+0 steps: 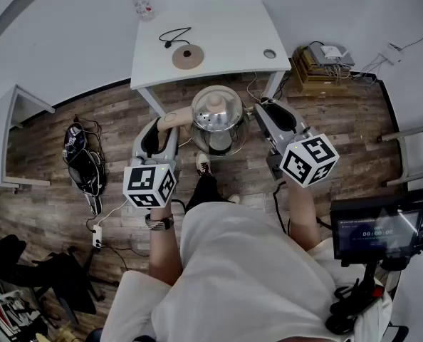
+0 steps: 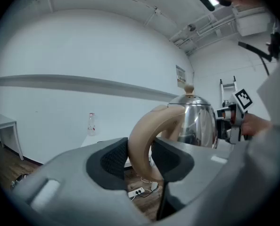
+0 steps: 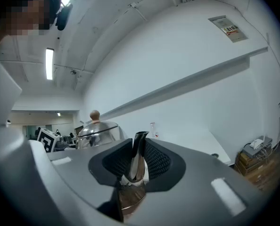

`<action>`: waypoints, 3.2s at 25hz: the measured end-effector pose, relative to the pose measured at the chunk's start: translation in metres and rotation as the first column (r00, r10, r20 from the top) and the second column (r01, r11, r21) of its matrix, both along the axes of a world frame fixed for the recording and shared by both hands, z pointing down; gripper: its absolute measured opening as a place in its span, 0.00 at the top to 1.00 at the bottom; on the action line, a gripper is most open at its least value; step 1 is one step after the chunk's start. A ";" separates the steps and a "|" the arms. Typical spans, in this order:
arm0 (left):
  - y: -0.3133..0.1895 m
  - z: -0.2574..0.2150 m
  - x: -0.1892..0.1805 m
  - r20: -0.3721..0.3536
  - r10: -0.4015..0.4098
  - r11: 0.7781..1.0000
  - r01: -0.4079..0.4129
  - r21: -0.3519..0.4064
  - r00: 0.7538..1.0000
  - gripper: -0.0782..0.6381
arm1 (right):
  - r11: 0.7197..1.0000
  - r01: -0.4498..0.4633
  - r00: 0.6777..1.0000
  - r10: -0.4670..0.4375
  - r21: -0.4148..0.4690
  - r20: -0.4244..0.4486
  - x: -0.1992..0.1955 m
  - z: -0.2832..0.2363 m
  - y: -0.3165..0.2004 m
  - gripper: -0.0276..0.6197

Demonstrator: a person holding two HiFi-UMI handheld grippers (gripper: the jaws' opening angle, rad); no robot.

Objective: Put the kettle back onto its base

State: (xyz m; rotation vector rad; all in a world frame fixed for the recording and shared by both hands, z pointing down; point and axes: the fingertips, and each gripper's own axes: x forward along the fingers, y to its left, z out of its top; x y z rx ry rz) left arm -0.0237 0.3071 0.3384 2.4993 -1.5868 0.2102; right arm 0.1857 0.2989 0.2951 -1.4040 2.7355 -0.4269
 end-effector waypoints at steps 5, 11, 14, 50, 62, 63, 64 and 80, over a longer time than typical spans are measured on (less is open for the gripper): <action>0.000 0.001 -0.001 -0.001 -0.001 1.000 0.001 0.001 1.000 0.67 | 1.000 0.000 1.000 0.000 -0.001 0.000 -0.001 0.002 0.000 0.83; -0.009 0.004 -0.002 -0.005 -0.003 1.000 0.003 0.001 1.000 0.67 | 1.000 0.001 1.000 -0.001 -0.001 -0.008 -0.002 0.005 -0.009 0.83; -0.014 0.005 -0.003 -0.009 0.000 1.000 0.000 0.000 1.000 0.67 | 1.000 -0.003 1.000 0.003 -0.006 -0.009 -0.003 0.006 -0.013 0.83; -0.283 0.054 -0.070 -0.023 0.051 0.994 -0.053 -0.092 0.998 0.66 | 0.992 -0.087 0.996 0.085 -0.088 -0.017 -0.070 0.050 -0.282 0.83; -0.317 0.052 -0.083 -0.004 0.083 0.993 -0.083 -0.085 0.997 0.66 | 0.989 -0.113 0.993 0.114 -0.091 0.005 -0.082 0.052 -0.310 0.83; -0.320 0.053 -0.084 -0.005 0.084 0.993 -0.084 -0.087 0.996 0.66 | 0.989 -0.114 0.993 0.115 -0.095 0.006 -0.084 0.054 -0.311 0.83; -0.320 0.053 -0.085 -0.006 0.085 0.993 -0.085 -0.087 0.996 0.66 | 0.989 -0.114 0.993 0.115 -0.099 0.006 -0.084 0.055 -0.311 0.83; -0.381 0.085 -0.103 0.013 0.074 0.988 -0.072 -0.138 0.997 0.66 | 0.982 -0.093 0.995 0.096 -0.164 0.006 -0.102 0.088 -0.381 0.83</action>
